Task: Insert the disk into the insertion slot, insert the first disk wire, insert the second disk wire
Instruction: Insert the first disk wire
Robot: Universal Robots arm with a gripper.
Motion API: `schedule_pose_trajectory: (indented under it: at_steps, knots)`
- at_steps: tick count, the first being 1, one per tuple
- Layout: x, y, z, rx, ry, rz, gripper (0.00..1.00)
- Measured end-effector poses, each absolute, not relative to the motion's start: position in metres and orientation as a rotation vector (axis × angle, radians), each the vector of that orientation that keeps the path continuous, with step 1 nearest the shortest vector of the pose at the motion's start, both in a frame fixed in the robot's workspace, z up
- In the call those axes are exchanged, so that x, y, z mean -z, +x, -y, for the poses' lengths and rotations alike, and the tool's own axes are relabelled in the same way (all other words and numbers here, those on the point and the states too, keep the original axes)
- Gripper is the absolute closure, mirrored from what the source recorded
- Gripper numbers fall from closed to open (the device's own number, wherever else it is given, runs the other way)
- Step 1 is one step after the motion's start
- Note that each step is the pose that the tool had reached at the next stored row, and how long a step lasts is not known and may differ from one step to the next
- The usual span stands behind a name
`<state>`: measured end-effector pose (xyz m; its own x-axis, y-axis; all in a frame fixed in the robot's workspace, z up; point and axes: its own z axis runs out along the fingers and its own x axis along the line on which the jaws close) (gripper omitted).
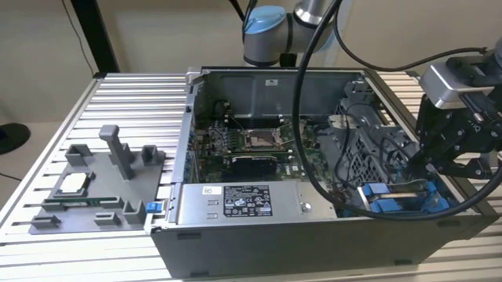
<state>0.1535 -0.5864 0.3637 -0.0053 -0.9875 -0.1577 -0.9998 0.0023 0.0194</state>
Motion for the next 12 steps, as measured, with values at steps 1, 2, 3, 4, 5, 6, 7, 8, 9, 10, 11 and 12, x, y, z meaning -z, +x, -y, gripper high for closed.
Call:
schedule_pose_trajectory:
  at_steps: [1,2,3,4,5,6,7,8,9,10,11,12]
  knots:
    - [-0.3636,0.1535,0.5871,-0.191,-2.137,-2.158,1.00]
    - [-0.3635,0.1535,0.5875,-0.192,-2.130,-2.166,1.00]
    - [-0.3635,0.1536,0.5879,-0.192,-2.122,-2.173,1.00]
    - [-0.3632,0.1536,0.5881,-0.193,-2.116,-2.180,1.00]
    - [-0.3632,0.1535,0.5882,-0.193,-2.112,-2.185,1.00]
    - [-0.3631,0.1535,0.5883,-0.194,-2.110,-2.187,1.00]
    - [-0.3631,0.1534,0.5884,-0.195,-2.109,-2.189,1.00]
    - [-0.3631,0.1534,0.5884,-0.195,-2.109,-2.189,1.00]
    - [-0.3630,0.1535,0.5884,-0.195,-2.109,-2.189,1.00]
    - [-0.3630,0.1535,0.5884,-0.195,-2.109,-2.189,1.00]
    - [-0.3630,0.1535,0.5884,-0.195,-2.109,-2.189,1.00]
    - [-0.3630,0.1535,0.5884,-0.195,-2.109,-2.189,1.00]
